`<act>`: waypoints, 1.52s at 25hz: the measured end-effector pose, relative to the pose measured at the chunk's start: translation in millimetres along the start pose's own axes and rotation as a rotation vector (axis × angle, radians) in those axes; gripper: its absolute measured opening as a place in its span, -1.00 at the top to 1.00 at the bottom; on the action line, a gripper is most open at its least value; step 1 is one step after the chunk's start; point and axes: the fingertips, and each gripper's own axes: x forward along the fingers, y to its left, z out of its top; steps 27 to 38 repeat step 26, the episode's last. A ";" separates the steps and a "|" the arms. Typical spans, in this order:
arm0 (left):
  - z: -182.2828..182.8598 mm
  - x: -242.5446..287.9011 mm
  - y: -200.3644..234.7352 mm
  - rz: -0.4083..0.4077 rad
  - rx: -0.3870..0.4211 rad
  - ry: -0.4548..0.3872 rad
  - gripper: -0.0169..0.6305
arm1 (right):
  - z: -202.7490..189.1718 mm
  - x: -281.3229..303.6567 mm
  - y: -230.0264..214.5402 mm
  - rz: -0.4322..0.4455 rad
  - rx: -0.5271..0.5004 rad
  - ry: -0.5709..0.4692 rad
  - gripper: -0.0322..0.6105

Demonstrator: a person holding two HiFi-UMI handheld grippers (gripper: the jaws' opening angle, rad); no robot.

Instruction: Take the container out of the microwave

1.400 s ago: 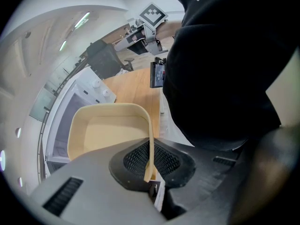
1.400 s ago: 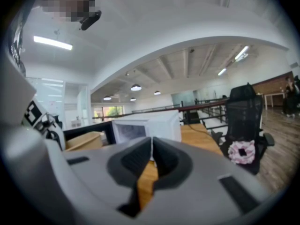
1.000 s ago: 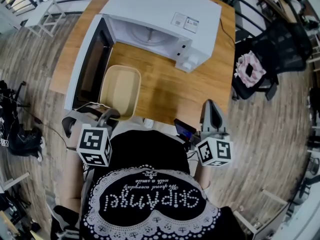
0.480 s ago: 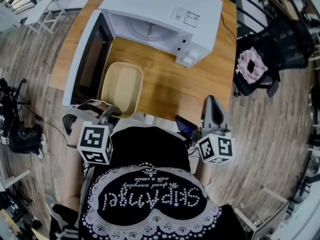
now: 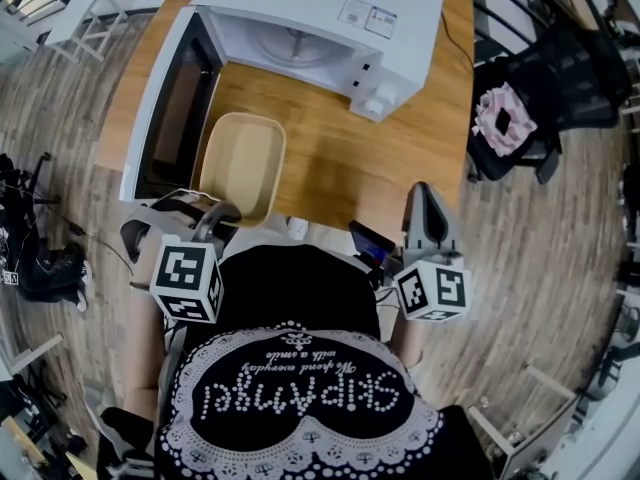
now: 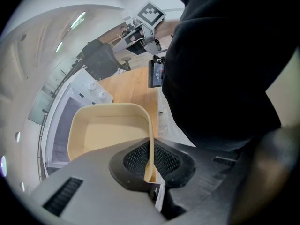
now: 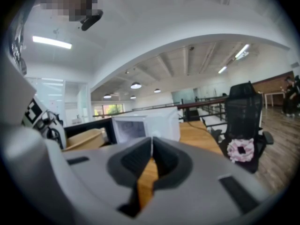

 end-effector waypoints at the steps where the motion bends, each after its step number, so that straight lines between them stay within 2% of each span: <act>1: 1.1 0.0 -0.4 -0.001 0.002 -0.001 0.87 | -0.6 -0.5 -0.4 0.000 -0.002 0.001 0.79; 38: 8.8 -5.4 1.2 0.010 -0.012 0.026 0.87 | -6.6 -0.7 -15.7 0.011 0.016 -0.016 0.79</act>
